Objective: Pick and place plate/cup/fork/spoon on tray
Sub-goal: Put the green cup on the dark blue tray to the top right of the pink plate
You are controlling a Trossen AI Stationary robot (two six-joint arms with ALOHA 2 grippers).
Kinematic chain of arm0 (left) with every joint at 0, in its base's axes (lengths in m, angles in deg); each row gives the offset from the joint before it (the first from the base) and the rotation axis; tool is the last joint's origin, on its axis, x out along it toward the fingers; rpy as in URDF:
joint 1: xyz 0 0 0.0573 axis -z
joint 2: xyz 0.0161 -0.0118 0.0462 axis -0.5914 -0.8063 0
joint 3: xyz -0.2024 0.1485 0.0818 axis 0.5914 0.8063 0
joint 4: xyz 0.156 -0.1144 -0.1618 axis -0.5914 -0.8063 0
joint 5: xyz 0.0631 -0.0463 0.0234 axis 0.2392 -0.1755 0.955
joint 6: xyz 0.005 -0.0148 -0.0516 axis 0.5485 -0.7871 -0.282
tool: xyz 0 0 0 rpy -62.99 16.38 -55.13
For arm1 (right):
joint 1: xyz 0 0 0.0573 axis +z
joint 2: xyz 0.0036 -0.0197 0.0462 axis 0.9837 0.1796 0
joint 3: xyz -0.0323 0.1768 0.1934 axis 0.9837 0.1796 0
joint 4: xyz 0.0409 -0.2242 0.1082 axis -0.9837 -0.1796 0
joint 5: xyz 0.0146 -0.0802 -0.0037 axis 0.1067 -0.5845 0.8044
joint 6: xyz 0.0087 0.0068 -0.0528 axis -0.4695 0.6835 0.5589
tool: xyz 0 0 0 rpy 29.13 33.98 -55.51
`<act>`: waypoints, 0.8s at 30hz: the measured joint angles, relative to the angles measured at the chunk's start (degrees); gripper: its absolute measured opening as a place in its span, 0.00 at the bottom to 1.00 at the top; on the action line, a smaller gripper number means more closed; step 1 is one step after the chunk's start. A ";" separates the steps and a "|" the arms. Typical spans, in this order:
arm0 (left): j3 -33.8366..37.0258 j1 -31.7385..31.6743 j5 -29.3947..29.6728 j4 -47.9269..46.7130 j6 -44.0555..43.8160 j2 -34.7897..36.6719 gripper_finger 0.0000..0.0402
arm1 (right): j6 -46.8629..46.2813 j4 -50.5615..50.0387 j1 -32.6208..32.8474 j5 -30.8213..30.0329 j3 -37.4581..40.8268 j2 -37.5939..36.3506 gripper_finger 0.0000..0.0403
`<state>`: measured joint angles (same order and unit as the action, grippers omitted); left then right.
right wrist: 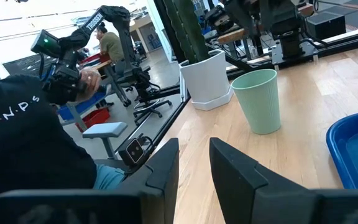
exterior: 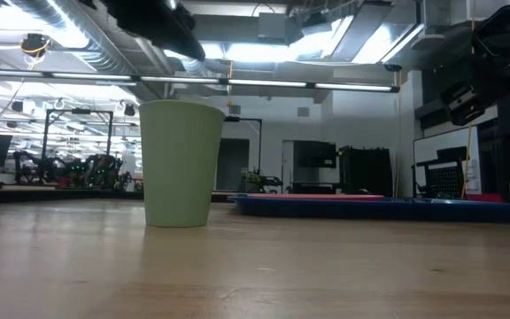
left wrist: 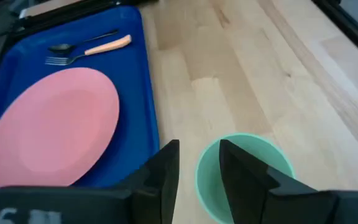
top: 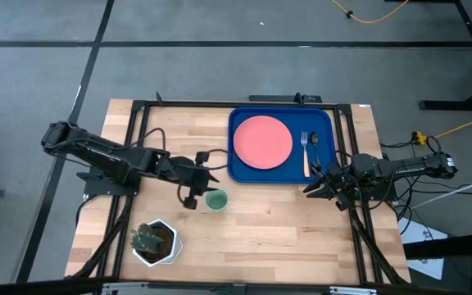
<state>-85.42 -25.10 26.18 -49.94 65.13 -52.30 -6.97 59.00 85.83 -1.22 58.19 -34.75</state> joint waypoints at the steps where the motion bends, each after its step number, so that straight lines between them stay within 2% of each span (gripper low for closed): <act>1: 0.00 -0.02 0.01 -0.44 0.14 0.58 0.27 | 0.04 -0.01 0.00 -0.06 0.00 0.00 0.24; 4: 0.00 0.20 0.77 -0.90 0.16 1.39 0.27 | 0.02 -0.02 0.00 -0.47 0.00 0.00 0.24; 13: -0.02 0.70 1.63 -1.08 -7.30 0.75 0.27 | -0.33 0.61 0.02 -0.98 0.00 0.00 0.24; 17: -0.09 -0.24 1.63 -1.30 -10.59 -0.56 0.26 | -3.24 2.66 0.02 -1.58 0.00 0.00 0.24; 24: -0.16 -3.53 -5.27 -1.68 -10.63 -6.04 0.26 | -3.15 4.37 0.02 -4.04 -0.02 -0.02 0.24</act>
<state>-85.59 -28.63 20.91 -51.62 54.50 -58.34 -10.12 63.37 85.85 -5.26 58.17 -34.77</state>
